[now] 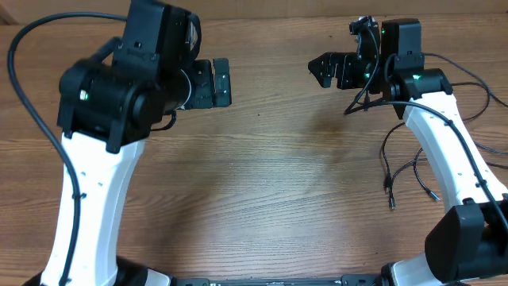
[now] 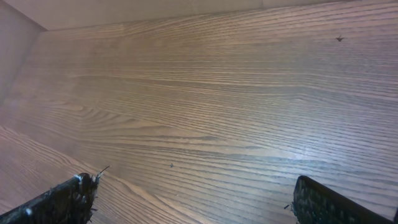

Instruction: Untangle cables

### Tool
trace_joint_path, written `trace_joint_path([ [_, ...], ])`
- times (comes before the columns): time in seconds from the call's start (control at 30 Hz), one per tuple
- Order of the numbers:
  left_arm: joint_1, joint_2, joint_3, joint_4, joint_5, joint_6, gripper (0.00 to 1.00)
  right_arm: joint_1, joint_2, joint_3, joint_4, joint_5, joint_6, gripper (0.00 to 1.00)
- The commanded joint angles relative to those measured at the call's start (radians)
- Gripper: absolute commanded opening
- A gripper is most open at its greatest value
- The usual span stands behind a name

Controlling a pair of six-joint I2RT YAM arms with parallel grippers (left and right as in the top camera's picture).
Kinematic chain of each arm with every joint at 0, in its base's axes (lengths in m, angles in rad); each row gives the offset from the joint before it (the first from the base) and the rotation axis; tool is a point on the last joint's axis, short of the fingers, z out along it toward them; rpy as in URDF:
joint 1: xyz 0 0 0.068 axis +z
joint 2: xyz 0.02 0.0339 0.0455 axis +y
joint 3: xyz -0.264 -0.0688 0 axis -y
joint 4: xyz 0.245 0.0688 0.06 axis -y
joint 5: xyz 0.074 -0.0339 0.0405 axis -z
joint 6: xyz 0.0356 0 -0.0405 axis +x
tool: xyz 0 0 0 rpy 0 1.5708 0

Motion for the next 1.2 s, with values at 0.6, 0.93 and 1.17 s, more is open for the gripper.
trace_joint_path([
  [0.6, 0.101, -0.647, -1.022, 0.800, 0.028, 0.055, 1.00, 0.000, -0.005, 0.009, 0.003, -0.006, -0.007, 1.00],
  [0.93, 0.228, -0.982, -1.588, 1.382, 0.124, 0.151, 1.00, 0.000, -0.005, 0.009, 0.003, -0.006, -0.007, 1.00],
  [1.17, 0.278, -1.154, -1.889, 1.712, 0.142, 0.185, 1.00, 0.000, -0.005, 0.009, 0.003, -0.006, -0.007, 1.00],
])
